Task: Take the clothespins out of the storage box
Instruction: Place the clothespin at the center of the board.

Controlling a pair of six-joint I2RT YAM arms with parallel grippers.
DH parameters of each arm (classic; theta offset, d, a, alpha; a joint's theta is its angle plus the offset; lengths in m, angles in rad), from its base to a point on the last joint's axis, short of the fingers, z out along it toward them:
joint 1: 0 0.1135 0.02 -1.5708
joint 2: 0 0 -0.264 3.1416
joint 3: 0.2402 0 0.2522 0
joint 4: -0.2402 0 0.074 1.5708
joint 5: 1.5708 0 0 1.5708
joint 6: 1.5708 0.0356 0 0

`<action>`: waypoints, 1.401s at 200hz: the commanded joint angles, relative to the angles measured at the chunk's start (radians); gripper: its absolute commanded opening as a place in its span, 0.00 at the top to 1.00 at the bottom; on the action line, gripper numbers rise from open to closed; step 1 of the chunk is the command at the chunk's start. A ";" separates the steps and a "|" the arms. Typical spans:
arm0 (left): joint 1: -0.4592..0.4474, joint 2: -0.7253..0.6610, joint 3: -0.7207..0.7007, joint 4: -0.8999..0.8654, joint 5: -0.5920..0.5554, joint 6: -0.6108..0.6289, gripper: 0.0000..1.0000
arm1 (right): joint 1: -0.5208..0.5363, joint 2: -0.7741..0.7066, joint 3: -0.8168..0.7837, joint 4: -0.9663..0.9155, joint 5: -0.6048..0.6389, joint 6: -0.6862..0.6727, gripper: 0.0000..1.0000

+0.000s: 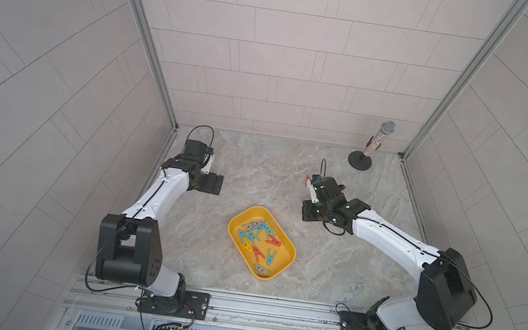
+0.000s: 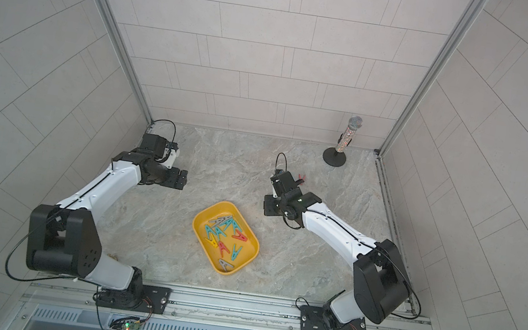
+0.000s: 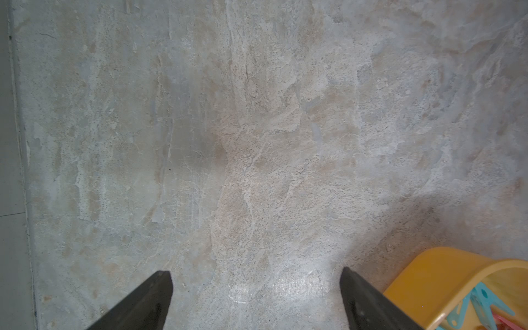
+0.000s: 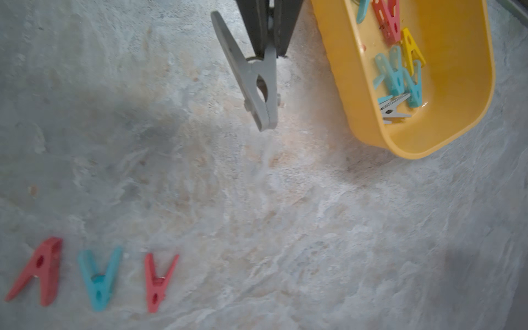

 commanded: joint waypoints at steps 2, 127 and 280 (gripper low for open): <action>0.007 -0.009 -0.010 -0.018 -0.006 0.010 0.00 | -0.071 -0.030 -0.020 -0.003 -0.017 0.035 1.00; 0.006 -0.025 -0.011 -0.019 -0.001 0.011 0.00 | -0.457 0.217 0.138 -0.077 -0.076 -0.026 1.00; 0.007 -0.036 -0.012 -0.021 0.000 0.010 0.00 | -0.510 0.644 0.549 -0.146 -0.058 -0.035 1.00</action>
